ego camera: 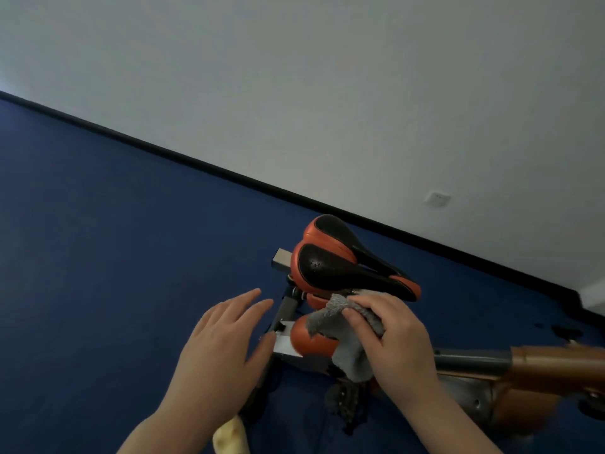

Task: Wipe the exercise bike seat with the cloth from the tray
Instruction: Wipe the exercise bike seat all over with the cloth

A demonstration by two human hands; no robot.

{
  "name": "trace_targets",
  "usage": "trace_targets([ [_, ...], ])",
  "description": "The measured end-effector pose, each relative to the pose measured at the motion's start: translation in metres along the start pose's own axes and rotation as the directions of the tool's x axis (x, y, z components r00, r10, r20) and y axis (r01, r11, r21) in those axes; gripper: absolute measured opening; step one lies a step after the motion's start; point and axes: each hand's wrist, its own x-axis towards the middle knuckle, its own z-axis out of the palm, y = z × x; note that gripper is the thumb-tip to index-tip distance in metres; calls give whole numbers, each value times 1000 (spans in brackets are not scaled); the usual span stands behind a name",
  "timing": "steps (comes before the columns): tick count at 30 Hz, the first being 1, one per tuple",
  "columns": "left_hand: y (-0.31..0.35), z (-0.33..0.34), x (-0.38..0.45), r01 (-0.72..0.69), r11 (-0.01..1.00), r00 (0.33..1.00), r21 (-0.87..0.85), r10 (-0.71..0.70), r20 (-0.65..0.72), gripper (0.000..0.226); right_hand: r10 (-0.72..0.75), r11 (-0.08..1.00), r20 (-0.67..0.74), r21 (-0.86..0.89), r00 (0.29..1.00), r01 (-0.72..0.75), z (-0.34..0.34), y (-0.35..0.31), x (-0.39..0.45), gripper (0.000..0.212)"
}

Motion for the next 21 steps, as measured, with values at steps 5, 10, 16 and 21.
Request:
trace_targets([
  [5, -34, -18, 42, -134, 991, 988, 10, 133, 72, 50, 158, 987, -104, 21, 982, -156, 22, -20, 21, 11],
  [10, -45, -19, 76, -229, 973, 968, -10, 228, 103, 47, 333, 943, -275, 107, 902, -316, 23, -29, 32, 3],
  [16, -38, -10, 96, -256, 962, 955, -97, 267, 129, 45, 297, 955, -473, 125, 829, -271, 23, -28, 61, 10],
  [21, -31, 6, 106, -200, 968, 961, -151, 224, 160, 47, 98, 991, -442, -37, 891, -127, 55, -6, 75, 14],
])
